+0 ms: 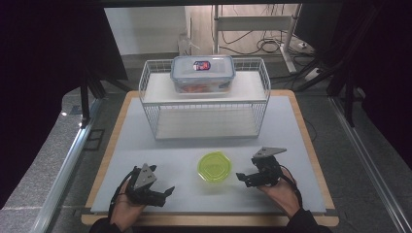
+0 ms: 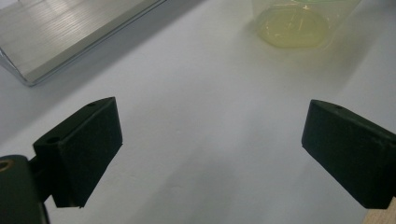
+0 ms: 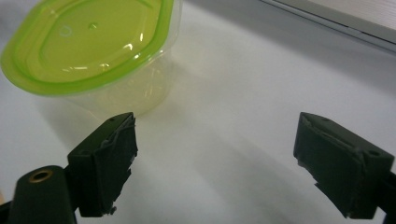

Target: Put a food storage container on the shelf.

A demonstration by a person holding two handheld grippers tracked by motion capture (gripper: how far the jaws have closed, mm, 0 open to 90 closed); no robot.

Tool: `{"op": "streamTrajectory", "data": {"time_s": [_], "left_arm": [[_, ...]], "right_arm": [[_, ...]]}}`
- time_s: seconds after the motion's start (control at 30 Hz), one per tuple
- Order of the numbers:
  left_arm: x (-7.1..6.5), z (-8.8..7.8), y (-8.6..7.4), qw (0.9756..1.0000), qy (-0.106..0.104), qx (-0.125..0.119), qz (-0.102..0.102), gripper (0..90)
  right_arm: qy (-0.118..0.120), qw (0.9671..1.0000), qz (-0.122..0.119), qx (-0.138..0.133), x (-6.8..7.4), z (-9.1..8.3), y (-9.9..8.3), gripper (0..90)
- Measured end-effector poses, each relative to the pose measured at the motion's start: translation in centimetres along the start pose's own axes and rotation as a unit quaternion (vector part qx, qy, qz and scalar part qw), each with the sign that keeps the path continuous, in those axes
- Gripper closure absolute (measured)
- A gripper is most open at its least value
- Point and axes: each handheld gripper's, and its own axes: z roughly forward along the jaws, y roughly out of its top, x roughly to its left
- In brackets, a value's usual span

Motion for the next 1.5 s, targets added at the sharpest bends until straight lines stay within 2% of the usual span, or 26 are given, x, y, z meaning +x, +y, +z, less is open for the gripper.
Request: {"op": "streamTrajectory", "data": {"time_s": [0.07, 0.3, 0.4, 0.6, 0.7, 0.83, 1.1, 1.23, 1.43, 1.47, 1.5], "left_arm": [[0.0, 0.0, 0.0, 1.0, 0.0, 0.0, 0.001, 5.0], [0.0, 0.1, 0.0, 1.0, 0.001, 0.002, 0.002, 5.0], [-0.1, 0.1, 0.0, 1.0, 0.001, 0.001, 0.003, 5.0], [-0.1, 0.0, 0.0, 1.0, 0.001, 0.001, 0.003, 5.0], [-0.1, 0.0, 0.0, 1.0, 0.0, 0.001, 0.003, 5.0], [-0.1, 0.0, 0.0, 1.0, 0.0, 0.003, 0.005, 5.0], [-0.2, 0.0, 0.0, 1.0, 0.0, 0.004, 0.006, 5.0], [-0.1, 0.0, 0.0, 1.0, 0.0, 0.004, 0.006, 5.1], [-0.2, 0.0, 0.0, 1.0, -0.001, 0.004, 0.008, 5.1], [-0.2, 0.0, 0.0, 1.0, -0.001, 0.004, 0.008, 5.1], [-0.2, 0.0, 0.0, 1.0, -0.001, 0.003, 0.008, 5.1]], "right_arm": [[0.006, 1.0, 0.005, 0.003, 0.1, -0.1, 0.2, 8.7], [-0.008, 0.9999, 0.002, 0.006, 0.7, -0.6, 0.9, 8.7], [-0.006, 0.9999, 0.01, -0.001, 0.7, -0.8, 1.3, 16.4], [0.017, 0.9993, 0.023, -0.024, 0.7, -0.9, 2.4, 31.3], [0.027, 0.9989, 0.029, -0.025, 0.5, -0.6, 2.8, 37.1], [0.054, 0.9971, 0.05, -0.02, 0.1, 0.2, 3.3, 44.2], [0.088, 0.9942, 0.061, -0.009, -0.3, 2.2, 4.7, 57.4], [0.117, 0.99, 0.079, -0.001, -0.5, 3.3, 5.2, 62.5], [0.156, 0.9803, 0.121, 0.011, -1.3, 4.2, 5.8, 70.4], [0.156, 0.9798, 0.124, 0.013, -1.4, 4.2, 5.8, 73.2], [0.149, 0.9809, 0.123, 0.021, -1.5, 4.3, 5.8, 73.7]]}}
